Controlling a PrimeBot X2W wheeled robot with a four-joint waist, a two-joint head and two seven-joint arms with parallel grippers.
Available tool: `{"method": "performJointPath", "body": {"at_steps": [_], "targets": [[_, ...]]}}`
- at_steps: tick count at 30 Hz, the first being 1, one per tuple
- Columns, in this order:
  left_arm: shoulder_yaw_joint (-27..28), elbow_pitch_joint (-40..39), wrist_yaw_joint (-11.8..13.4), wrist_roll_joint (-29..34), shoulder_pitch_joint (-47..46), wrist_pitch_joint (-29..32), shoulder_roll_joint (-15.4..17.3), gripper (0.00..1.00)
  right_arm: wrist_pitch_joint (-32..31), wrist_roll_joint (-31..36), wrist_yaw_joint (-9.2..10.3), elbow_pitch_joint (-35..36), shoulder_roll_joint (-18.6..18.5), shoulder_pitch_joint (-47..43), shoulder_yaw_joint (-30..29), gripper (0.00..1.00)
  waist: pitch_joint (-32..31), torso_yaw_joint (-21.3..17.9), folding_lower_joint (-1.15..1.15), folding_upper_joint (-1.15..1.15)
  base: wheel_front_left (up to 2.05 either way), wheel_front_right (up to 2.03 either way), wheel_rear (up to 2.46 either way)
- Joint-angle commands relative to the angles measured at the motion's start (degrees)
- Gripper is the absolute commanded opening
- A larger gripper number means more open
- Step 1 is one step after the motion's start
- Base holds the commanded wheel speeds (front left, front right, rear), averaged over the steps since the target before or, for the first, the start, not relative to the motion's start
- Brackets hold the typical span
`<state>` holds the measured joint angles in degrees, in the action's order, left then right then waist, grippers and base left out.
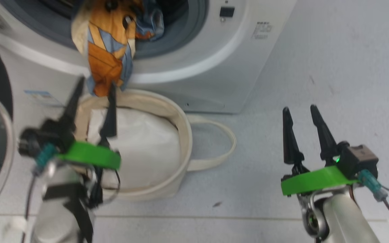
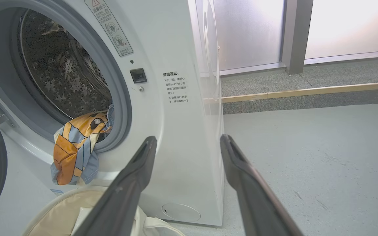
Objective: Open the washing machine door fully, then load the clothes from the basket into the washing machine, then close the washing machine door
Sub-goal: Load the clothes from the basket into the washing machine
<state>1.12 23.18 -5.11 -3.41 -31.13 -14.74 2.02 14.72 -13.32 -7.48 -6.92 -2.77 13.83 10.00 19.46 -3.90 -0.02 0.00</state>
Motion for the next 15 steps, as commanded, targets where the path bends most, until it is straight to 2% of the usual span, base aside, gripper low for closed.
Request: {"method": "performJointPath", "body": {"at_steps": [1,8,15], "targets": [[-0.04,-2.87,0.58,1.38,3.25,-0.26,1.03,1.0,0.28,-0.35,-0.01,1.14,-0.1,-1.54,1.33,1.0,-6.06,1.76,0.02,0.0,0.0,0.0,0.0],[-1.95,-8.55,4.51,-2.58,16.0,-0.26,0.89,1.0,0.28,-2.05,-0.01,0.21,-0.1,-5.28,3.12,1.0,-12.05,0.4,0.02,0.0,0.0,0.0,0.0],[-3.74,-14.32,8.23,-6.25,24.51,-0.26,0.87,1.0,0.28,-2.91,-0.01,-0.19,-0.1,-7.99,2.86,1.0,-14.7,-0.52,0.02,0.0,0.0,0.0,0.0]]}}
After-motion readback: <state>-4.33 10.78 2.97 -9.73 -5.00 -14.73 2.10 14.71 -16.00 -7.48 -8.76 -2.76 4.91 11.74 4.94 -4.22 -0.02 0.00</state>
